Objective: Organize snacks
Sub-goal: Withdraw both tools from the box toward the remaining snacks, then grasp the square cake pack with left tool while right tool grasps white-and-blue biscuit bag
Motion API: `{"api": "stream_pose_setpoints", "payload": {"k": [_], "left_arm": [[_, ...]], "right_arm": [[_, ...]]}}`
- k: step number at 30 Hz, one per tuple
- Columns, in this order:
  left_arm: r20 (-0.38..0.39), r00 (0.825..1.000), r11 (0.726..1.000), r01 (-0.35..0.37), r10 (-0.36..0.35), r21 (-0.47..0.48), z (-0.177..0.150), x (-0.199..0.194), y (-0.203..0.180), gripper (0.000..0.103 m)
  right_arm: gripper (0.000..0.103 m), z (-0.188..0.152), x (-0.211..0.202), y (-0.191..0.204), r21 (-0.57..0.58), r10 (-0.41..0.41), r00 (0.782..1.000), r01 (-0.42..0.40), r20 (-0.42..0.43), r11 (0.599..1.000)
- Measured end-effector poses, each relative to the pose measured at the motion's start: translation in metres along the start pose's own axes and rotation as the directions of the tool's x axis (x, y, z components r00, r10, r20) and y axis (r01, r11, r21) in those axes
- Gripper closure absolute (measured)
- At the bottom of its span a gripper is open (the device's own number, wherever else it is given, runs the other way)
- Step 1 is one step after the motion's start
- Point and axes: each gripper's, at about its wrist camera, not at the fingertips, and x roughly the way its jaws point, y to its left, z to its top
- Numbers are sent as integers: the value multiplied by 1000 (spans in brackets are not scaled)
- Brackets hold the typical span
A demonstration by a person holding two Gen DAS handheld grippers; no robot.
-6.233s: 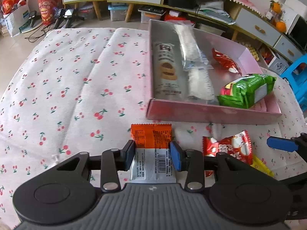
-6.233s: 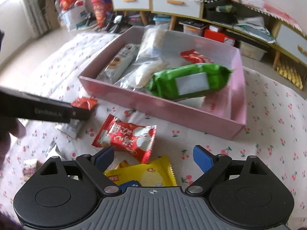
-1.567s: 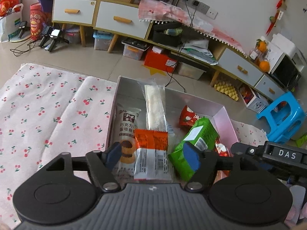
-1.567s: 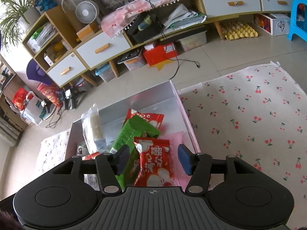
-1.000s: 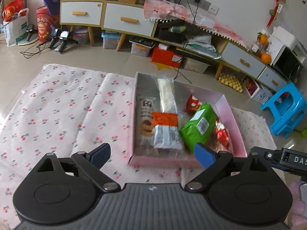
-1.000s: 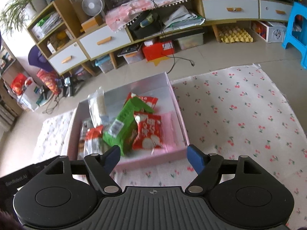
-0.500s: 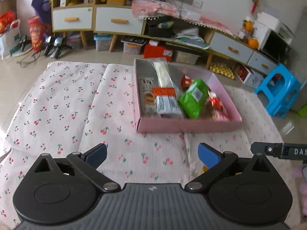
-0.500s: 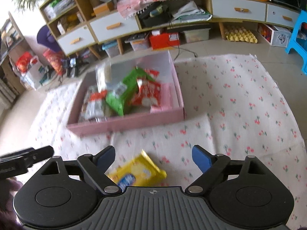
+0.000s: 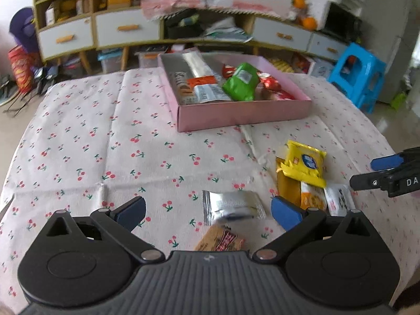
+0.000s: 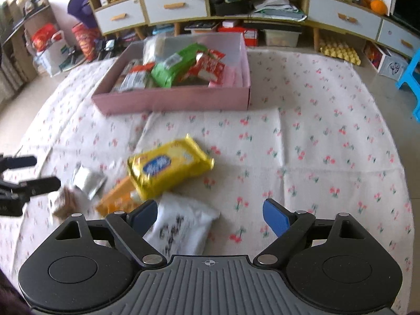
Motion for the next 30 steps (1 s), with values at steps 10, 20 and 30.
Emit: {"api": "stream_pose_setpoints", "payload": {"k": [10,20,30], "left_arm": [[7,996,991,84,-85,108,-35,-4,-2,1],[-47,996,979,84,-77,188,-55,6,-10,1],[-37,997,978,77,-71,196,-54,6,-8,5]], "right_arm": [[13,-59,7,17,-123,82,994,-72,74,990],[3,-81,15,41,-188,121,985,-97,121,977],[0,-86,19,44,-242,105,983,-66,152,968]]}}
